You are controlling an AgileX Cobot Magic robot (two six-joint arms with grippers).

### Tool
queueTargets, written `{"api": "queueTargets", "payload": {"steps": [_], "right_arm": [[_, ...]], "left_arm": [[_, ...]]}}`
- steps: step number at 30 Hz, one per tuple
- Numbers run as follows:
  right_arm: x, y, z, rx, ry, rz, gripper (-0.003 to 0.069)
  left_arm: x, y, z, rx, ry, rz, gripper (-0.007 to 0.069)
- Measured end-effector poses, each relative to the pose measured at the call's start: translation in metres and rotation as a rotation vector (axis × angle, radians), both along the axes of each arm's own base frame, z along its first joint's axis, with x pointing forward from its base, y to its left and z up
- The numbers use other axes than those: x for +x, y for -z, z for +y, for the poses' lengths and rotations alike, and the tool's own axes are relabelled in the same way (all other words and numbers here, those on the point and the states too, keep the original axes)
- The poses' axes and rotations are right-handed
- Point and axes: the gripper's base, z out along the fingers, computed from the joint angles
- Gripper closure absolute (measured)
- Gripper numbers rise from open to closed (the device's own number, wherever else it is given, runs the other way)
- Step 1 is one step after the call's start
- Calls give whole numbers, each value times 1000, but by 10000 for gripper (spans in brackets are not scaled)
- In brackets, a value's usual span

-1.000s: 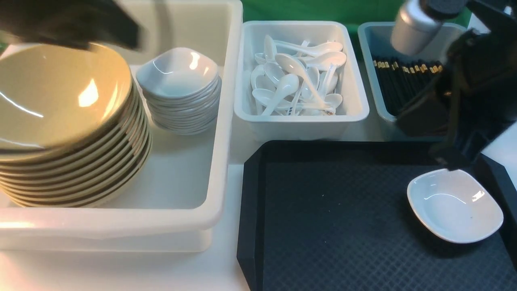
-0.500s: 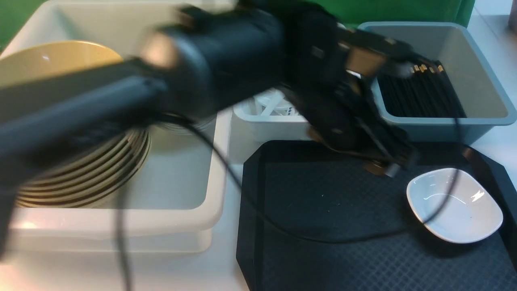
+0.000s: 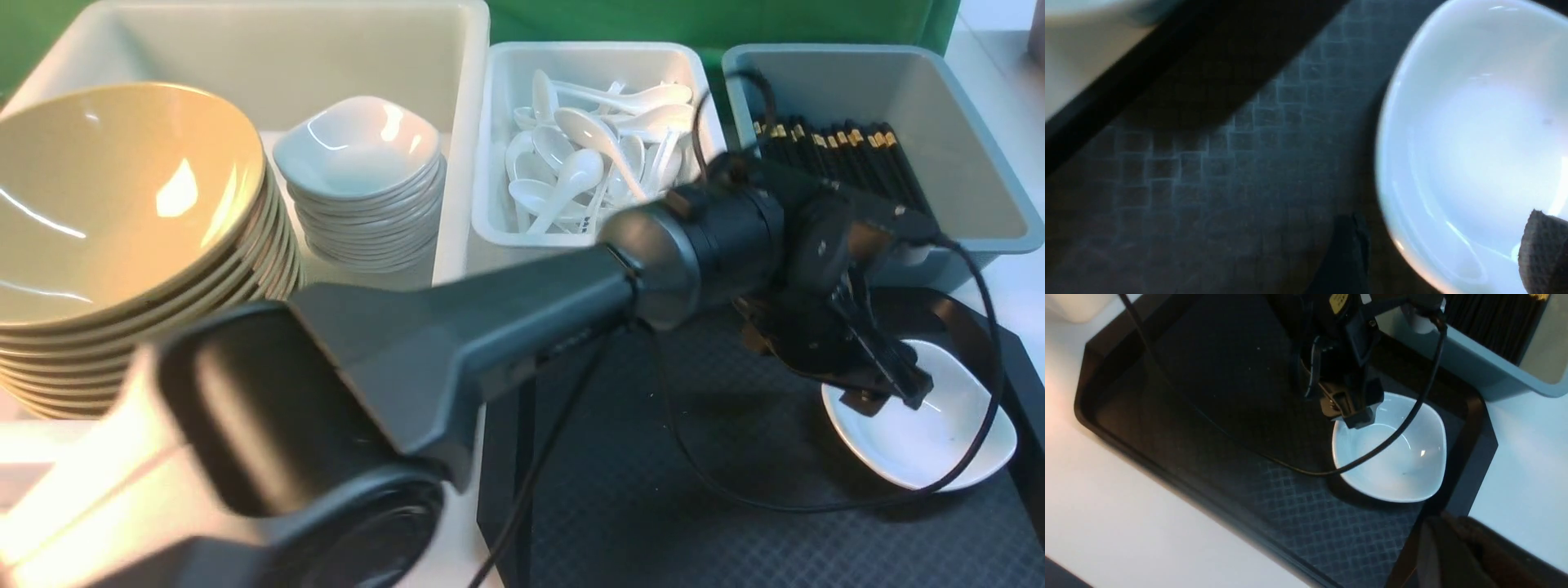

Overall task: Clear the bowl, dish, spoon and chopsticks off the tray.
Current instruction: Use the left arm to grab the plate, then use the left arm to put the plate into the large storage box on the left

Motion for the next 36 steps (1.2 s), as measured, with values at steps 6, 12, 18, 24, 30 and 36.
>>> {"api": "queueTargets", "payload": {"steps": [6,12,18,24,30,36], "right_arm": [[2,8,1,-16,0,24,597],[2,9,1,-18,0,27,592],[2,9,1,-16,1,26,587],[23,10,19,-42,-56,65,585],[63,3,65,-8,-257,150,584],[101,-7,115,90,-445,173,582]], "left_arm": [[3,20,-9,-19,-17,51,281],[4,11,-12,-63,-12,48,575],[10,-44,15,17,31,-54,620],[18,-206,116,-17,-103,-365,624],[10,-295,252,13,-382,-471,624],[37,-265,357,85,-663,-333,624]]}}
